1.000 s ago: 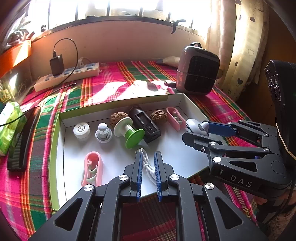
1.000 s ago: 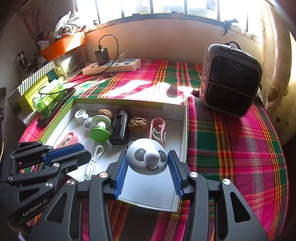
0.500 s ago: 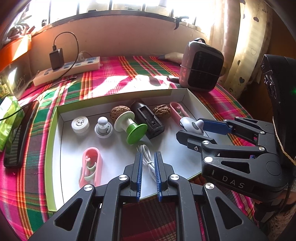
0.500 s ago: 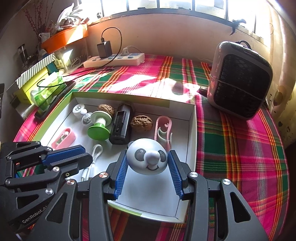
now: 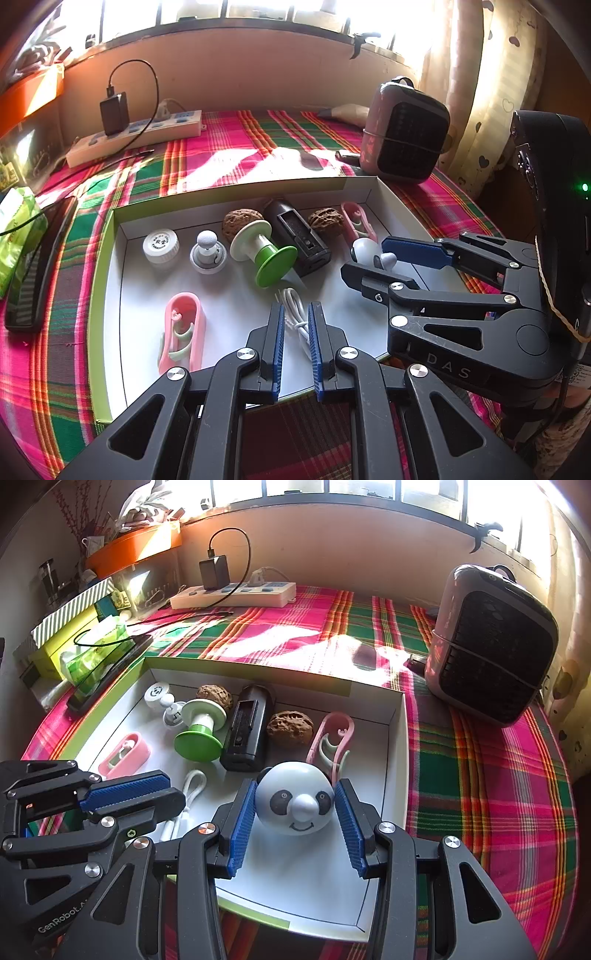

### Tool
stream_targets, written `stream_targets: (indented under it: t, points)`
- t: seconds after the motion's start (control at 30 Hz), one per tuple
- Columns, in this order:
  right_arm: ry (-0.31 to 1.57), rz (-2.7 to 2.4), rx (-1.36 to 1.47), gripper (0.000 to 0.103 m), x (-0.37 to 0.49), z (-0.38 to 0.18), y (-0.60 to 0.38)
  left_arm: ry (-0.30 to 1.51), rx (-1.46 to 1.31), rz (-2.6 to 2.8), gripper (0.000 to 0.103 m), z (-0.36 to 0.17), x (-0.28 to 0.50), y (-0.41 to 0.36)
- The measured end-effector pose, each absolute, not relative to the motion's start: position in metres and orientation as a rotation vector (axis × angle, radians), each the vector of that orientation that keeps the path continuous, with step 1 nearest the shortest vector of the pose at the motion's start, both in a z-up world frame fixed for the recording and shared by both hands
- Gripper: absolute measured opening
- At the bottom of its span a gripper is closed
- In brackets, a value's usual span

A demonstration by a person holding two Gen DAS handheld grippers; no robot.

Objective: Organize objects
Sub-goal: 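Lower the cable and panda ball into the box and open both tools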

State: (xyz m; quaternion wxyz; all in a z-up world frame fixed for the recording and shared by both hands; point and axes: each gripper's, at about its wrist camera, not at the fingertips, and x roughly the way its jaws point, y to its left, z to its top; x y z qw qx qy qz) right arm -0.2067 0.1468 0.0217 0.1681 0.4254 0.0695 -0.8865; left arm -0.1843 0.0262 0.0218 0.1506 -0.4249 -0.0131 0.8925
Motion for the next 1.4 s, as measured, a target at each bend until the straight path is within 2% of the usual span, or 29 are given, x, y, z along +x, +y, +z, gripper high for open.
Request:
stream_targets:
  t: [0.8, 1.4]
  points:
    - [0.182, -2.552, 1.205, 0.045, -0.198, 0.025, 0.150, -0.011, -1.230, 2.604, 0.027, 0.023, -0.180, 0.025]
    - [0.104, -2.609, 1.166, 0.051, -0.177, 0.039, 0.159, 0.018, -1.215, 2.665, 0.029, 0.033, -0.163, 0.024]
